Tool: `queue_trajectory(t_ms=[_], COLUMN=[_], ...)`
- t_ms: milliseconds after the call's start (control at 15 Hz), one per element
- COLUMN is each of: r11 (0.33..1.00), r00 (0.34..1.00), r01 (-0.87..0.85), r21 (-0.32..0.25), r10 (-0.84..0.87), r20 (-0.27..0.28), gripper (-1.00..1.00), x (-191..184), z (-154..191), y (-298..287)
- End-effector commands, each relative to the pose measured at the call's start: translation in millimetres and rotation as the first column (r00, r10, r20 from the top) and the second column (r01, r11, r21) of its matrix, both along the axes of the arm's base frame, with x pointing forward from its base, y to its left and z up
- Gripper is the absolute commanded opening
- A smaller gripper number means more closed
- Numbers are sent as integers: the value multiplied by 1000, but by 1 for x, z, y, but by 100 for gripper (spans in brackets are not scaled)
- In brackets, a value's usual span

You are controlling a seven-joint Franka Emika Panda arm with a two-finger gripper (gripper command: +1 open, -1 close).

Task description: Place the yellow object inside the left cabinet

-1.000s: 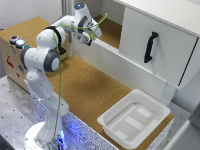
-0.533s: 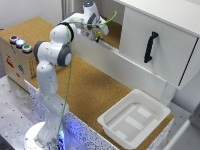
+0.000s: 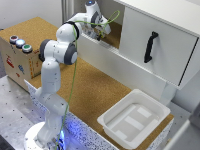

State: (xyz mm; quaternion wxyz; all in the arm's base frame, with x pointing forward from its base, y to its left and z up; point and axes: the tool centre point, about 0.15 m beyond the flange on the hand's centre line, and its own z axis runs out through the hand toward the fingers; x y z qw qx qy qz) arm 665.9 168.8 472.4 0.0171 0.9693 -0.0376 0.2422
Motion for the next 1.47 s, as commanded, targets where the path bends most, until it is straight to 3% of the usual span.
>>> queue_trajectory(t_ms=[0,200,800,933,1400], r11=[996,996,982,967,903], r00=[997,996,977,962,895], r01=[71,88,189,255,430], r21=[-49,-13,0,25,-20], r10=[-73,-88,-188,-251,-429], r20=[-39,-35,-97,-106,-125], gripper=[100,100,100,100,100], x=[2,-24,-98,-110,-168], z=[19,34,37,42,49], y=[-1,-12,-45,-57,-116])
